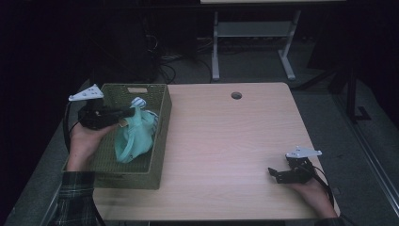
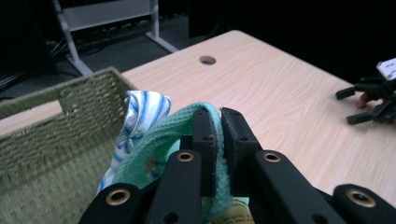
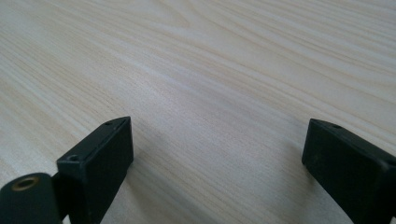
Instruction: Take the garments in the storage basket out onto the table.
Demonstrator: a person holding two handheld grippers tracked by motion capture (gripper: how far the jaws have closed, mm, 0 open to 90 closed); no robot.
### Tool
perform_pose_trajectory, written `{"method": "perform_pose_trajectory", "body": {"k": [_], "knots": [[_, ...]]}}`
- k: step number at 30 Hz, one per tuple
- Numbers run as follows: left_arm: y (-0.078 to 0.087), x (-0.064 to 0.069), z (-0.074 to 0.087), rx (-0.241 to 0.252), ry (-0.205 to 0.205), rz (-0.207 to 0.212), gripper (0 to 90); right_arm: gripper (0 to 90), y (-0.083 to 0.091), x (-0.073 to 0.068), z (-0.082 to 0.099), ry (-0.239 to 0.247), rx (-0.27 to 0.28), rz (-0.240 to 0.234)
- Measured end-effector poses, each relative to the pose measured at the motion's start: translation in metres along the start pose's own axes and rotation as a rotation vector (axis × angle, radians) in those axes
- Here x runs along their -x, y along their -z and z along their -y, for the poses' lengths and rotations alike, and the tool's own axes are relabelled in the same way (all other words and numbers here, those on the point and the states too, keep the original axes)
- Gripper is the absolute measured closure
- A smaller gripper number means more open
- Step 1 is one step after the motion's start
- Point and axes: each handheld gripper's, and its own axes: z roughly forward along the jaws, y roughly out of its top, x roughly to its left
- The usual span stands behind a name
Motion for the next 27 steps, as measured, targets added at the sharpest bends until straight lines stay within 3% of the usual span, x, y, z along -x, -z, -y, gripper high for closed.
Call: {"method": "perform_pose_trajectory", "body": {"k": [14,27], "knots": [[0.006,0.012,-0.033,0.06,-0.015,0.046,84.0,8.6,0.0,0.0,0.0,0.0,0.0,0.0],[-0.006,0.038,-0.064,0.093,-0.049,0.112,84.0,8.6,0.0,0.0,0.0,0.0,0.0,0.0]]}}
